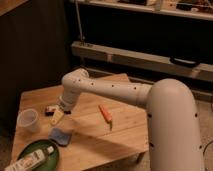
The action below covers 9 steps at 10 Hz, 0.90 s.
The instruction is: Place the white sponge in the ceramic cup
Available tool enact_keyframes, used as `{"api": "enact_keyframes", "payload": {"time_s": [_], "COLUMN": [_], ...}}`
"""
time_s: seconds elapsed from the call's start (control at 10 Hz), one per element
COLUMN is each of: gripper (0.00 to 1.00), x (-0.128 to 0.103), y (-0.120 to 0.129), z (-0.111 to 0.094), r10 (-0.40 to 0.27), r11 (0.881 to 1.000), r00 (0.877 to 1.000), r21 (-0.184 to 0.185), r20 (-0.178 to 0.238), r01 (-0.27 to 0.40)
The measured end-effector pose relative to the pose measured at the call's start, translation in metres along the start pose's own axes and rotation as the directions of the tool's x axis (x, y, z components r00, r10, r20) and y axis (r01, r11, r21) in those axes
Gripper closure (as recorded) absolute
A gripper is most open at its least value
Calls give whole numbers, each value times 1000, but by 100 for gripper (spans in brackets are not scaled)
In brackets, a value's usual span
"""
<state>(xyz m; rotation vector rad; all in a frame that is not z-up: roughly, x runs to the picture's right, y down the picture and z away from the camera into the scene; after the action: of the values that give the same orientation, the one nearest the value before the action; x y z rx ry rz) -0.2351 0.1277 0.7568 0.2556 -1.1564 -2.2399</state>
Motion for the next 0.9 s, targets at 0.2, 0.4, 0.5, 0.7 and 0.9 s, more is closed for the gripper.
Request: {"api": "enact_keyframes", "payload": {"time_s": [0.2,0.4,0.5,0.7,0.9], "gripper": [20,20,20,20,20], "x": [-1,-1,0,3,12], "y": [0,0,0,5,4], "z": [1,1,0,-9,-17], "r10": [1,2,2,-4,-14], "r11": [1000,1000,1000,1000,992], "r00": [1000,1000,1000,1000,994], "r21": [-1,-1,-2,-23,-120], "r20": [1,1,0,18,112], "r01": [-1,-2,-2,5,27]}}
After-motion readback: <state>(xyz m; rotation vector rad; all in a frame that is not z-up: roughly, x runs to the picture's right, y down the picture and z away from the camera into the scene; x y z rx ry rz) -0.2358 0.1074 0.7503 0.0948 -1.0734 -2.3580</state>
